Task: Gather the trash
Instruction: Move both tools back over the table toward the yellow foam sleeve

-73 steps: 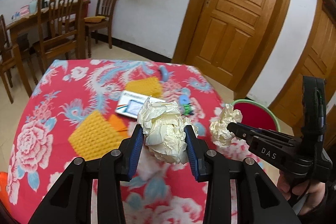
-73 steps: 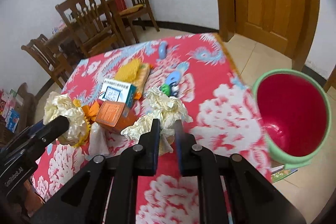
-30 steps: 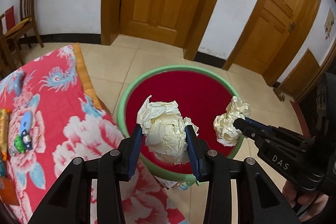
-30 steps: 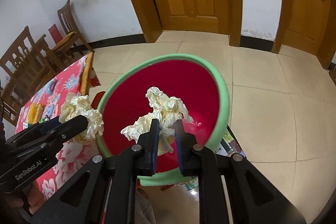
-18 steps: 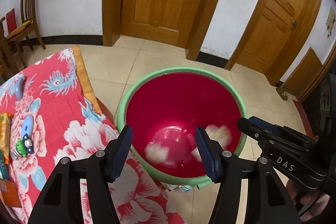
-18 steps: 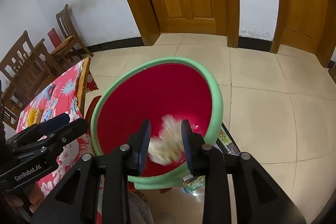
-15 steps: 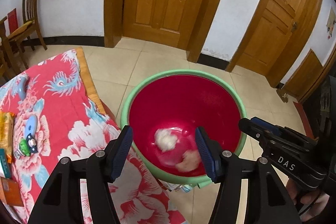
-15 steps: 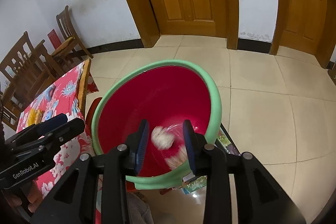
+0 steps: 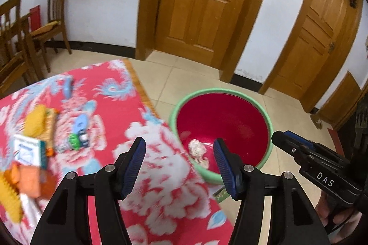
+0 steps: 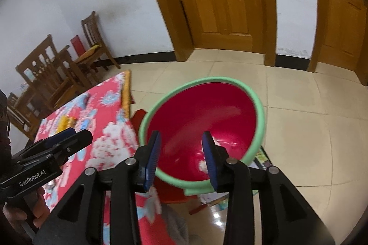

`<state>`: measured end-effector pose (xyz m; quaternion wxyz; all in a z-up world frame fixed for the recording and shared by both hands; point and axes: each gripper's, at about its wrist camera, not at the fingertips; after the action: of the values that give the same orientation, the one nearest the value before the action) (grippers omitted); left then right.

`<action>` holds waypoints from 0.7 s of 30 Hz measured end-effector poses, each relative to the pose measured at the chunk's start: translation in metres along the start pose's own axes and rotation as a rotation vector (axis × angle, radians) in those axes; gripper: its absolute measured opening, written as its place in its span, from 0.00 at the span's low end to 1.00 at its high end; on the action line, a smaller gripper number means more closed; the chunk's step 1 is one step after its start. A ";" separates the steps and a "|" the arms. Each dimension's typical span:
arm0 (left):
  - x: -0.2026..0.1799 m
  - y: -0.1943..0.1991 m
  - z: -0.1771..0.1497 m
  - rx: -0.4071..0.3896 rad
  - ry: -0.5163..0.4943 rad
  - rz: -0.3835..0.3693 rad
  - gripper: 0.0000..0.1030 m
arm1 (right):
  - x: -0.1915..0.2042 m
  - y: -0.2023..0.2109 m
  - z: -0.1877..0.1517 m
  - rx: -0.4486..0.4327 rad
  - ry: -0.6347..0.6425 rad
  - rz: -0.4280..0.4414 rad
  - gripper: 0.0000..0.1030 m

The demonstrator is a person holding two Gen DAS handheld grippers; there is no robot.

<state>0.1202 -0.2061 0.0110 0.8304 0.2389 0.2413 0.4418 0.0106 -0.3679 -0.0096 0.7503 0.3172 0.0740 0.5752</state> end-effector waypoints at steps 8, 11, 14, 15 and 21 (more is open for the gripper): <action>0.045 0.047 -0.005 -0.052 0.064 0.086 0.61 | 0.039 0.007 -0.006 -0.001 0.037 0.076 0.40; 0.060 0.060 -0.009 -0.064 0.085 0.124 0.61 | 0.055 0.008 -0.009 0.005 0.054 0.102 0.44; 0.080 0.072 -0.013 -0.075 0.114 0.165 0.61 | 0.071 0.007 -0.012 0.011 0.073 0.125 0.46; 0.089 0.077 -0.014 -0.080 0.130 0.180 0.61 | 0.075 0.007 -0.013 0.013 0.077 0.130 0.47; 0.130 0.098 -0.024 -0.103 0.194 0.251 0.62 | 0.109 0.003 -0.020 0.030 0.115 0.168 0.50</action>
<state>0.1091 -0.0432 0.0279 0.7527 0.1804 0.2658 0.5747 0.0336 -0.2606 0.0038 0.6893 0.2999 0.0987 0.6521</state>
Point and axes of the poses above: each gripper's, at about its wrist camera, not at the fingertips, and y roughly against the way its jaws point, x to its left, z to its top, and after that the axes turned 8 degrees about -x, right-handed
